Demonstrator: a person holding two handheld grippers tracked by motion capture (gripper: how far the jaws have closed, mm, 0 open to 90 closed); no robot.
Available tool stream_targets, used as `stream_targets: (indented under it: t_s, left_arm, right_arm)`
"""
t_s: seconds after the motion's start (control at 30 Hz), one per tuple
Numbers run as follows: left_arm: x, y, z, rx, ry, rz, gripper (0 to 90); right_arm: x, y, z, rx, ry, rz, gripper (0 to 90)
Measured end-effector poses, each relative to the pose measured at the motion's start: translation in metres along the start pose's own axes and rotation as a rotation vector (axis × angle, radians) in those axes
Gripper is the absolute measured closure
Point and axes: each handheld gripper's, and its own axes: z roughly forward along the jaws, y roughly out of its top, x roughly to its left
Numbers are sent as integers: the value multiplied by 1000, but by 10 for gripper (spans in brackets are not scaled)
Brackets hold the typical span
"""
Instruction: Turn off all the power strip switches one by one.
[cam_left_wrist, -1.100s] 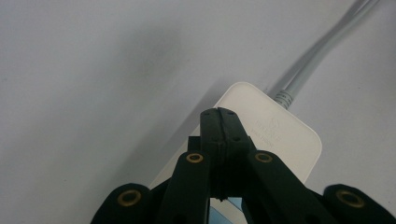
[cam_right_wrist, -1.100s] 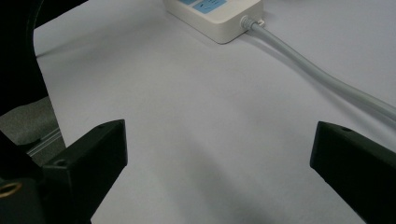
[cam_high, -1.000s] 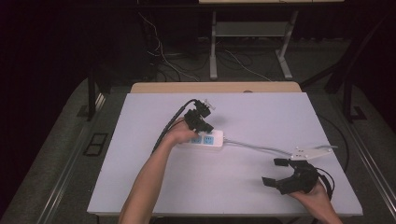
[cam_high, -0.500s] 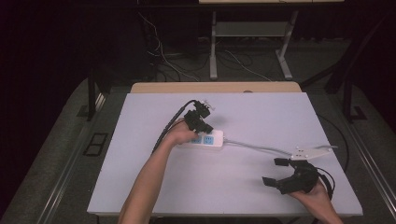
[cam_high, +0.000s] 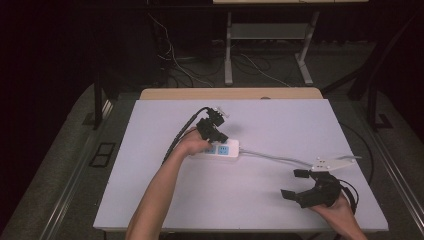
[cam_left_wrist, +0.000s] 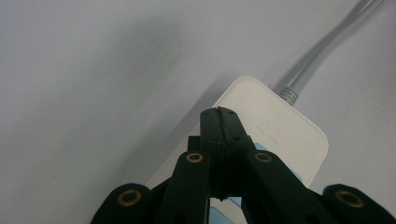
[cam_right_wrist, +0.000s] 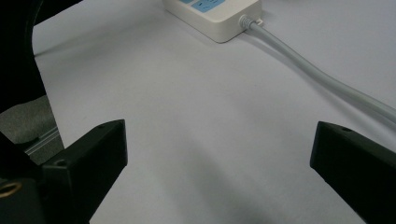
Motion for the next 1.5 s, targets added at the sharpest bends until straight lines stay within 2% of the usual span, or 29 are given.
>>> stream_targets:
  t_s: [0.13, 0.43, 0.63, 0.8, 0.9, 0.97, 1.07, 1.2, 1.3, 1.37, 1.43, 1.5]
  left_arm:
    - [-1, 0, 0, 4, 7, 12, 896]
    - [-1, 2, 1, 17, 15, -2, 898]
    - [-3, 0, 1, 4, 22, -13, 898]
    - [-4, -2, 0, -7, 35, -5, 896]
    - [-1, -5, -7, -70, -6, -35, 895]
    - [1, -9, -12, -80, -10, -43, 894]
    - [5, -15, -21, -107, -10, -63, 894]
    - [7, -23, -35, -137, 20, -76, 893]
    - [7, -29, -45, -167, 25, -90, 889]
    - [6, -32, -51, -179, 36, -94, 832]
    - [3, -34, -58, -188, 66, -114, 713]
    - [3, -37, -65, -202, 68, -132, 622]
  right_arm:
    - [0, 0, 0, -1, -2, -2, 38]
    - [0, 0, -2, -7, -6, 2, 38]
    - [-1, -1, -3, -10, -9, 4, 38]
    - [-1, -1, -2, -5, -8, 4, 38]
    - [-2, -1, -2, -6, -7, 7, 38]
    - [-2, -1, -2, -6, -7, 8, 38]
    - [-2, 0, -2, -6, -6, 9, 38]
    - [-2, 0, -3, -10, -5, 9, 38]
    - [-2, 0, -3, -16, -3, 12, 38]
    - [-2, 0, -4, -16, -4, 11, 39]
    - [-1, 0, -4, -18, -3, 11, 39]
    - [-1, 0, -3, -17, -3, 11, 38]
